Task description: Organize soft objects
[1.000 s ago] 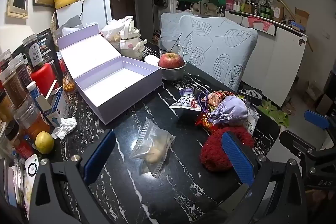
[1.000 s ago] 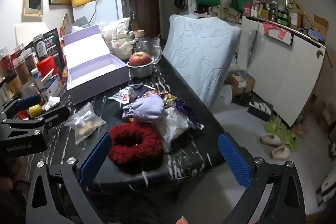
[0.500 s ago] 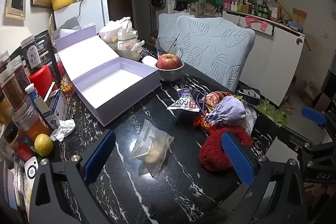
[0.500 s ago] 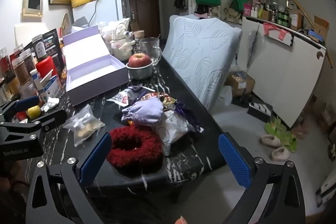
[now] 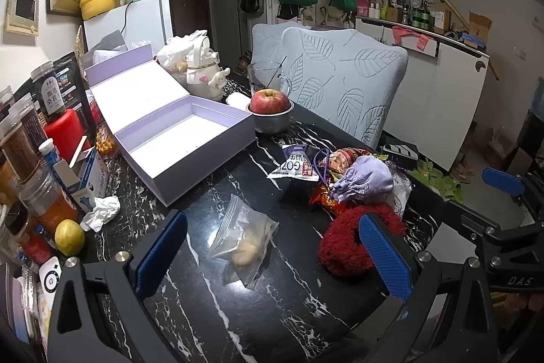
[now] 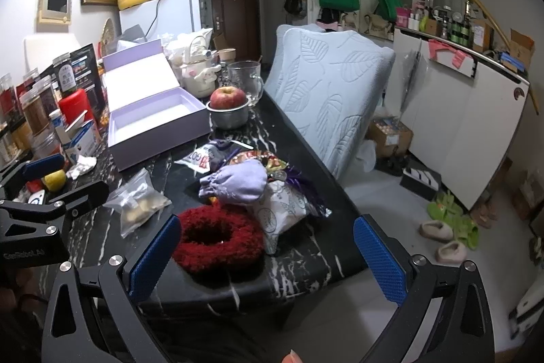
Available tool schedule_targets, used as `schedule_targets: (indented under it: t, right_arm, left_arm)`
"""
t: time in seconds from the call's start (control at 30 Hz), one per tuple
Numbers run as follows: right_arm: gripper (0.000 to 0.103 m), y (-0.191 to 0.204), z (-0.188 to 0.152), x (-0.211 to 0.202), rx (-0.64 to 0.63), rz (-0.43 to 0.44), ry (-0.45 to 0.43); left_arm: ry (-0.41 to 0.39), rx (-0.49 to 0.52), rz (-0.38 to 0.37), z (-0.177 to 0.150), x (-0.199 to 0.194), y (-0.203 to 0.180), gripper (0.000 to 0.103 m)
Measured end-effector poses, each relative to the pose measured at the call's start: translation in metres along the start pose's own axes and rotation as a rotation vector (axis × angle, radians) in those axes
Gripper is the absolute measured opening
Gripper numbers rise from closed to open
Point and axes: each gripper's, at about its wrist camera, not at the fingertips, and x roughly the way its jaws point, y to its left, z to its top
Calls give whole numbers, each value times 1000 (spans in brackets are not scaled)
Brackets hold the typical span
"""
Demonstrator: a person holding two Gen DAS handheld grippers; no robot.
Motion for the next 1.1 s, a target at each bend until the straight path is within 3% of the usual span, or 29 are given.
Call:
schedule_targets:
  t: [1.1]
  right_arm:
    - [103,2,0,-1,-7,-3,-1]
  left_arm:
    - [-2,-8,-26,-1,-5,-2,103]
